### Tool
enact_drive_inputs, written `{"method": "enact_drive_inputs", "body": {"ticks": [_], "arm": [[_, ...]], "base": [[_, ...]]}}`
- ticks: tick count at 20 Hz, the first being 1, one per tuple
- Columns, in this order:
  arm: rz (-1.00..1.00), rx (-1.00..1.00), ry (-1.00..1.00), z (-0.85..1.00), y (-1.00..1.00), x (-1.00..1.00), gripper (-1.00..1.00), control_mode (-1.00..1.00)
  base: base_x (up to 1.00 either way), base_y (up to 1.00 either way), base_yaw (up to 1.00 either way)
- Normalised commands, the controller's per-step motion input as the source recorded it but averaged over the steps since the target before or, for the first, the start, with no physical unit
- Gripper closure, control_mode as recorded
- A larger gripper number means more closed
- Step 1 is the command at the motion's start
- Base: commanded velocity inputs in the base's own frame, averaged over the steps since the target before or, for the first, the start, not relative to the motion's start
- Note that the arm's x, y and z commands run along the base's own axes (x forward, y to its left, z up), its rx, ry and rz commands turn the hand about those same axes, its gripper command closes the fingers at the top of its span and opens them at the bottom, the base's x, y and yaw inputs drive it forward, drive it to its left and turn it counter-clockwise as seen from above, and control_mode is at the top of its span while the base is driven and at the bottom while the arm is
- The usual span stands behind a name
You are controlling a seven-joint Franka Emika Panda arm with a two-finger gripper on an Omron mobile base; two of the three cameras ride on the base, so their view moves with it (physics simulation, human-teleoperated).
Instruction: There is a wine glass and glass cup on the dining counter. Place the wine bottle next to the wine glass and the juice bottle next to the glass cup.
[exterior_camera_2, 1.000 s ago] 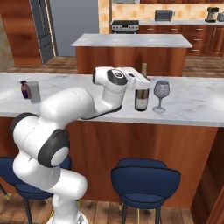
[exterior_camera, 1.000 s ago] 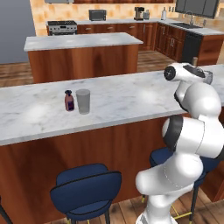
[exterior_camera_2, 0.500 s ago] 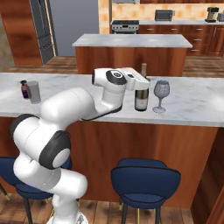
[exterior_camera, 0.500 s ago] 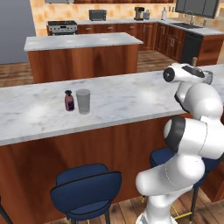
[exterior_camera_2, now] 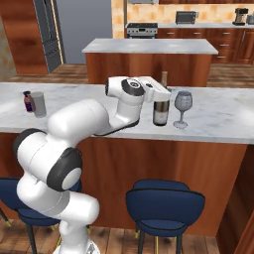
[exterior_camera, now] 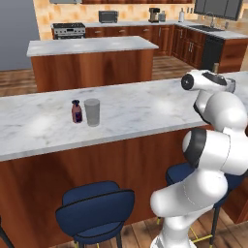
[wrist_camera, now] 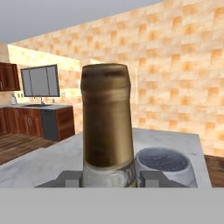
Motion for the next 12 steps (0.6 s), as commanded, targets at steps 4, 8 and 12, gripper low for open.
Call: {"method": "enact_drive_inputs", "body": {"ticks": [4, 8, 12], "arm": [[0.0, -0.01, 0.0, -0.15, 0.0, 0.0, -1.0, -1.0], [0.0, 0.0, 0.0, -0.08, -0.04, 0.0, -1.0, -1.0], [0.0, -0.01, 0.0, -0.02, -0.03, 0.0, -1.0, -1.0]], "base": [[0.0, 0.0, 0.0], [0.0, 0.0, 0.0], [0.0, 0.0, 0.0]]}}
